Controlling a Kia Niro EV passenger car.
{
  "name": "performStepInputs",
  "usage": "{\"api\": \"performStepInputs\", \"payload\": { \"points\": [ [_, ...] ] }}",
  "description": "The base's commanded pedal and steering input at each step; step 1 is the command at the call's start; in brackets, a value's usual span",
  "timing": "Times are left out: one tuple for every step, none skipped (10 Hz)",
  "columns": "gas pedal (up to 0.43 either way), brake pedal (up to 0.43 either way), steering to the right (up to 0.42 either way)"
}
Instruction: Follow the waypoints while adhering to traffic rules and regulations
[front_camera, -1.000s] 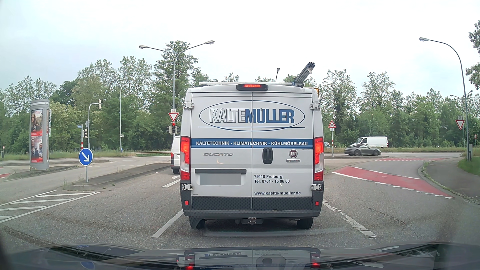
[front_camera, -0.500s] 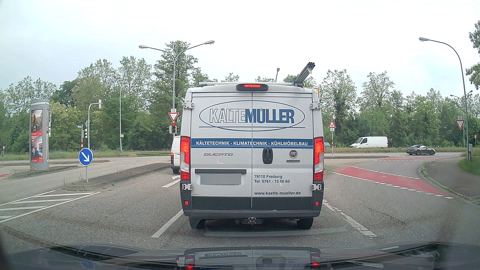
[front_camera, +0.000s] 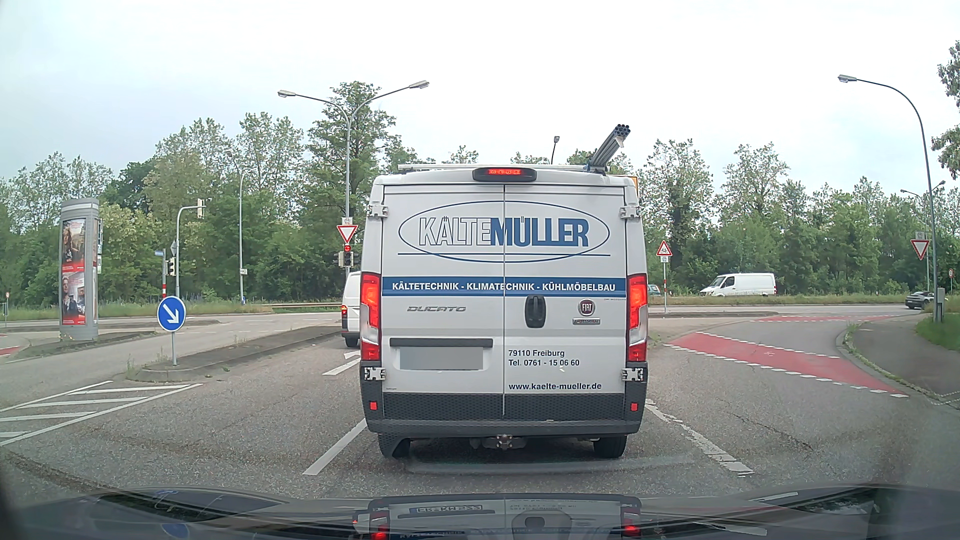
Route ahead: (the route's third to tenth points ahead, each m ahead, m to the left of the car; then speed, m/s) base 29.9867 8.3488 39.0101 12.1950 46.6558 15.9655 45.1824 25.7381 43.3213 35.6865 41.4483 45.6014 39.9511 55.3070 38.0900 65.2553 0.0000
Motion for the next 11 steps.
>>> {"api": "performStepInputs", "payload": {
  "points": [
    [0.0,0.28,-0.002],
    [0.0,0.28,-0.002],
    [0.0,0.28,-0.002],
    [0.0,0.274,-0.002],
    [0.0,0.28,-0.002],
    [0.0,0.28,-0.002],
    [0.0,0.28,-0.002],
    [0.0,0.28,-0.002],
    [0.0,0.28,-0.002],
    [0.0,0.28,-0.002],
    [0.0,0.28,-0.002]
  ]
}}
